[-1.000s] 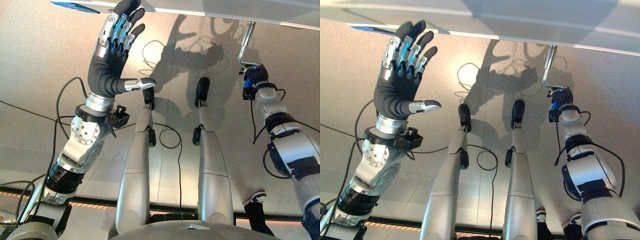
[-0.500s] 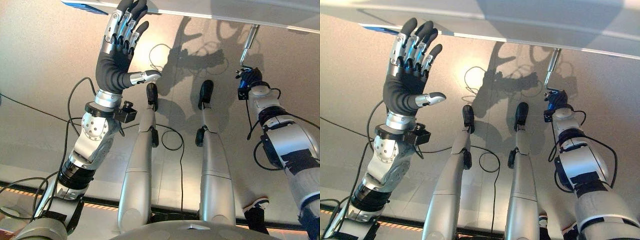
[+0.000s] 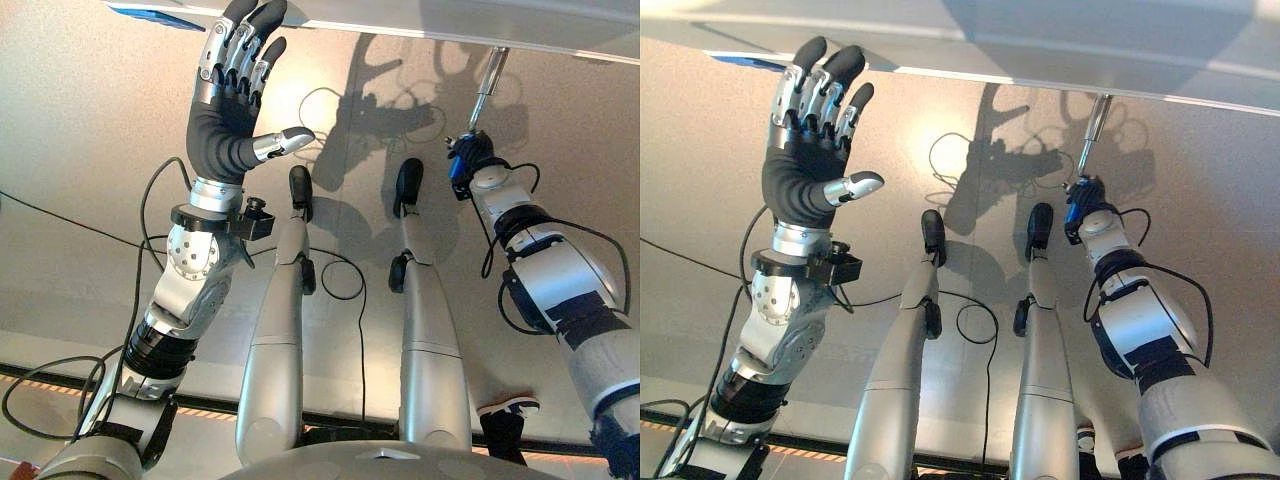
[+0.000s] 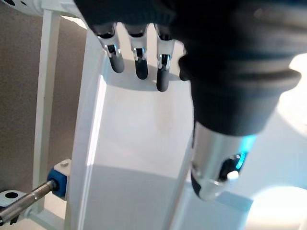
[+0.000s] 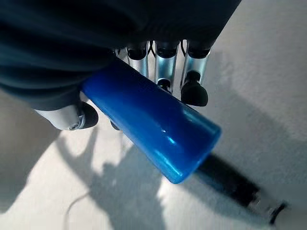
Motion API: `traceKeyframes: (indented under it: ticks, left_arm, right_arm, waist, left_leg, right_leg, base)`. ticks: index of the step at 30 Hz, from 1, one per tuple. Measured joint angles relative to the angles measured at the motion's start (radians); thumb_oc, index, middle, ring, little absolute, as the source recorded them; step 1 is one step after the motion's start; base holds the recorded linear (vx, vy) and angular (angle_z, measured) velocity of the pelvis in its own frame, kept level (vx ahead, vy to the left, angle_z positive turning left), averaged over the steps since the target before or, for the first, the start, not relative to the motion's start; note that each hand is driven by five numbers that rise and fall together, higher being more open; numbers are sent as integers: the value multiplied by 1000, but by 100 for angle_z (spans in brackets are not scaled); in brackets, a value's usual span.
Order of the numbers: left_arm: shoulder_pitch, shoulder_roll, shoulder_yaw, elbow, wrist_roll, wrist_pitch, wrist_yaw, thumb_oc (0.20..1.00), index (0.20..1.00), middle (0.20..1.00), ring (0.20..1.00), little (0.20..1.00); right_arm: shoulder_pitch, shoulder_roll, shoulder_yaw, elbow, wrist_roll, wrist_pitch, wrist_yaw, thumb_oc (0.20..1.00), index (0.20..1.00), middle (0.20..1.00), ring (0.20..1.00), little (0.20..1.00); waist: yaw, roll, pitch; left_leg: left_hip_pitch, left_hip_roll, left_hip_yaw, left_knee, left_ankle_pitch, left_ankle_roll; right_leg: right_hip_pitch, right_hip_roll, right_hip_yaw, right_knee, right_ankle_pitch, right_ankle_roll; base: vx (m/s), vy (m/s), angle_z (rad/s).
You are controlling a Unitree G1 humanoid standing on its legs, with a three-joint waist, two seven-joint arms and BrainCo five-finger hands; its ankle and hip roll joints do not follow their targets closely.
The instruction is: Raise the hospital bed
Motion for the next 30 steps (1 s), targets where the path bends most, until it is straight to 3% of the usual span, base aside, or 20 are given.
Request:
traceKeyframes:
  ticks: [6, 20, 22, 30]
  left_arm:
    - [2, 1, 4, 0, 0, 0, 8, 1000, 1000, 1000, 1000, 1000]
    - [28, -2, 12, 0, -1, -3, 11, 1000, 1000, 1000, 1000, 1000]
    - [32, -3, 13, 0, -1, -6, 11, 1000, 1000, 1000, 1000, 1000]
    - [50, 17, 14, -1, 2, -35, 12, 1000, 1000, 1000, 1000, 1000]
  right_arm:
    - [5, 58, 31, -111, 0, -14, 1, 200, 200, 200, 200, 200]
    - [100, 35, 57, -365, 35, -42, 5, 200, 200, 200, 200, 200]
    - [132, 26, 57, -454, 101, -45, 17, 200, 200, 200, 200, 200]
    - [313, -38, 49, -806, 400, -165, 55, 200, 200, 200, 200, 200]
  waist:
    - [-1, 4, 0]
    - [-7, 5, 0]
    - [-7, 5, 0]
    - [-16, 16, 3]
  left_leg:
    - [1, 6, -5, -3, 2, -4]
    - [8, 18, -8, -3, 6, -15]
    - [8, 22, -8, -3, 6, -17]
    - [2, 26, -3, -5, 5, -21]
  right_leg:
    - [-4, 4, -7, 14, -6, -9]
    - [-5, 11, -24, 31, -13, -20]
    - [-6, 15, -24, 31, -15, -20]
    - [-21, 17, -23, 43, -21, -27]
  base:
    - [0, 0, 0]
    - [0, 0, 0]
    - [0, 0, 0]
    - [0, 0, 0]
